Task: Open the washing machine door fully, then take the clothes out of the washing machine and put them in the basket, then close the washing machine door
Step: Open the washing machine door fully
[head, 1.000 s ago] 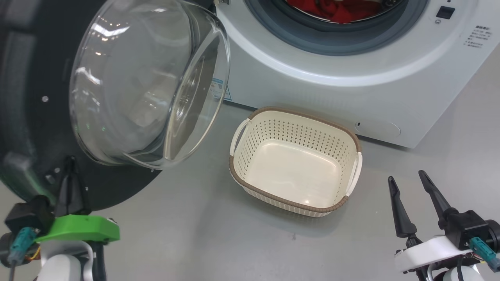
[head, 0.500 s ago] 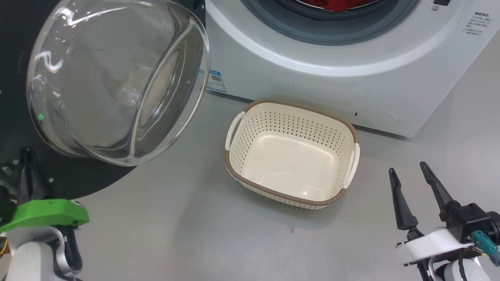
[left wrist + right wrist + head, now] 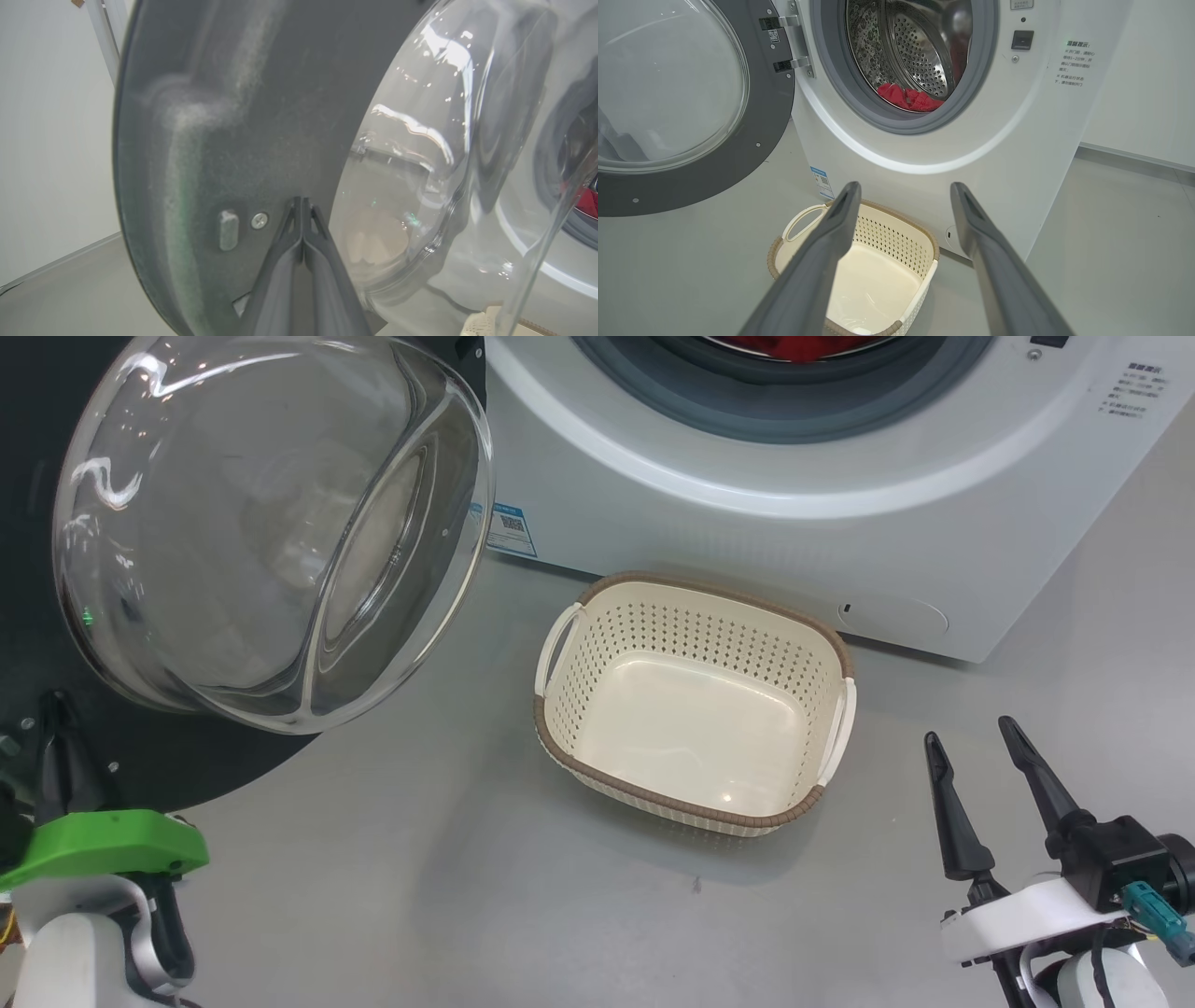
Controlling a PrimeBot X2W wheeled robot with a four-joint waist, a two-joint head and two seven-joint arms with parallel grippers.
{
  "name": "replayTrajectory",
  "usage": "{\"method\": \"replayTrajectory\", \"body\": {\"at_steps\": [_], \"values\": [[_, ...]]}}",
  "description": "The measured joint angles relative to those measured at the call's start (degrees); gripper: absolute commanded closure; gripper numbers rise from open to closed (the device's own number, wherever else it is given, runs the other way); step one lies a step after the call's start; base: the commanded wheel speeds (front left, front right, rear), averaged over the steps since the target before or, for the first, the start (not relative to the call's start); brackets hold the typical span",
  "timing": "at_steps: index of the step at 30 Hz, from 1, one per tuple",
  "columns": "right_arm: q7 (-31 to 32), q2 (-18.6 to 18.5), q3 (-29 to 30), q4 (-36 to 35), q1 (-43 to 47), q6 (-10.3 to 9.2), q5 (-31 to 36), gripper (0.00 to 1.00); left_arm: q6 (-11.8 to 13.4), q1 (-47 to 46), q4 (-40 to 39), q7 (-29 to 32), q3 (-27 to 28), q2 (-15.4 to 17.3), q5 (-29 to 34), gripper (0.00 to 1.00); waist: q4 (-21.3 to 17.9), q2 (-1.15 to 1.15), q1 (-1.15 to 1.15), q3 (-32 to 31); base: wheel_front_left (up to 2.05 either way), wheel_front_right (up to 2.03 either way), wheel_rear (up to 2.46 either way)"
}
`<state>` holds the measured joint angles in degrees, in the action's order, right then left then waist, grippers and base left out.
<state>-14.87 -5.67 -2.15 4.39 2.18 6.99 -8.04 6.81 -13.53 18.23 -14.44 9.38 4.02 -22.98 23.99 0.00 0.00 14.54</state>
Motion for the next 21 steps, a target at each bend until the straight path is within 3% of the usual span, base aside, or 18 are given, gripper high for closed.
{"method": "replayTrajectory", "body": {"at_steps": [12,21], "values": [[0.00,0.18,-1.41,0.79,-0.57,0.00,-0.51,0.00,-0.65,2.82,-6.12,-0.01,-2.10,-1.76,2.48,1.00,-0.25,0.00,0.00,-1.49,0.00,0.00,0.00],[0.00,0.51,-1.37,1.27,-0.50,0.00,-1.09,0.00,-3.70,10.53,-10.51,-0.01,-8.39,-2.12,4.52,1.00,-1.05,0.00,0.00,-4.03,0.00,0.00,0.00]]}}
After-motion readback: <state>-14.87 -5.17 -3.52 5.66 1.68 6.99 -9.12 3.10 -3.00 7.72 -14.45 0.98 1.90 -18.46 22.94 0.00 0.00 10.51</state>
